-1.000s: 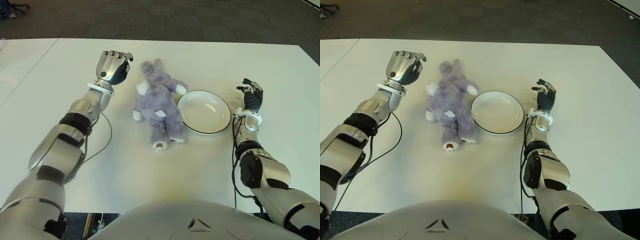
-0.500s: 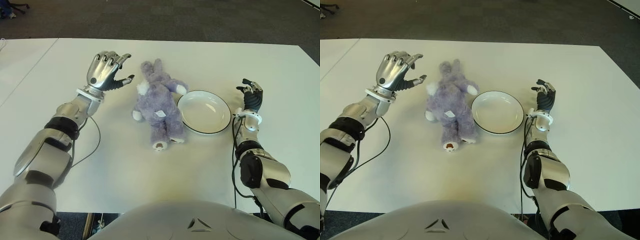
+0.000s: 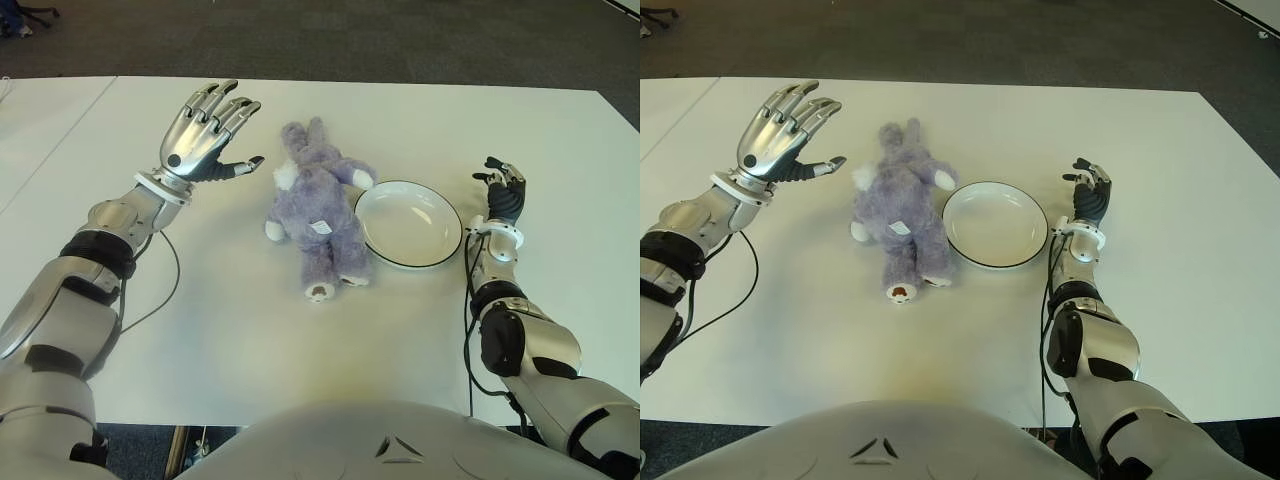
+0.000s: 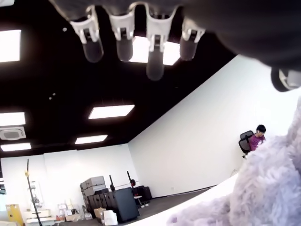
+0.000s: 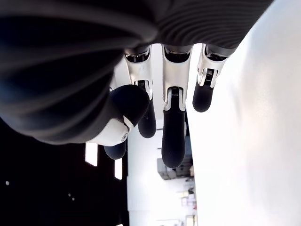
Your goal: Put the doll into the plate.
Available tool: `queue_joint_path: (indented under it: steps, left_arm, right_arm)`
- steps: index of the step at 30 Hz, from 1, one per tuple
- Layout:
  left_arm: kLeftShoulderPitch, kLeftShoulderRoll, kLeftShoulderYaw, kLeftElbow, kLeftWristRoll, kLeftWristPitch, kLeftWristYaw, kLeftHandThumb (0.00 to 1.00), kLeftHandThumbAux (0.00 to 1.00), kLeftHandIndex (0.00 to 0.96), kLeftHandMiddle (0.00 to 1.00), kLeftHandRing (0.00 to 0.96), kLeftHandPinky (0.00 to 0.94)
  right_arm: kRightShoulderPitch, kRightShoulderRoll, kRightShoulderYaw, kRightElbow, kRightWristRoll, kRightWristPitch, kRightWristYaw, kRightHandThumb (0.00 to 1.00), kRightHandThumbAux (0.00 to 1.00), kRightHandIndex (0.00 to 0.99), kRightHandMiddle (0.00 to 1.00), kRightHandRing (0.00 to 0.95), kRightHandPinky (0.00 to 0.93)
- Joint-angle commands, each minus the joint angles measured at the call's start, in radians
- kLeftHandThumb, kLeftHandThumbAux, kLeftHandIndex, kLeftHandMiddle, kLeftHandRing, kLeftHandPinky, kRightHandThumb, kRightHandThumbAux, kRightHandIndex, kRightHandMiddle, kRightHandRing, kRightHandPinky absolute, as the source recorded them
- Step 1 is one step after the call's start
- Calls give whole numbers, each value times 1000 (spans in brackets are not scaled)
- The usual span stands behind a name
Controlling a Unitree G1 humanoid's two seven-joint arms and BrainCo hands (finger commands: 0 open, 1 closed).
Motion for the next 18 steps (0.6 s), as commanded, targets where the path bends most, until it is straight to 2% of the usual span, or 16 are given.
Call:
queue_joint_path:
  steps: [1, 13, 18]
  left_arm:
    - [56, 48, 1, -75, 5, -27, -118, 334, 113, 0, 0, 0, 0]
    - [111, 83, 47, -179, -28, -51, -223, 326, 131, 0, 0, 0, 0]
    - [138, 91, 69, -211, -57, -67, -283, 331, 140, 0, 0, 0, 0]
  right_arm:
    - [208, 126, 15, 132, -11, 67, -20, 947, 679, 424, 260, 458, 168]
    - [208, 127, 20, 132, -14, 61, -23, 947, 679, 424, 301, 459, 192]
    - [210, 125, 20, 133, -13, 64, -17, 947, 679, 424, 295, 459, 143]
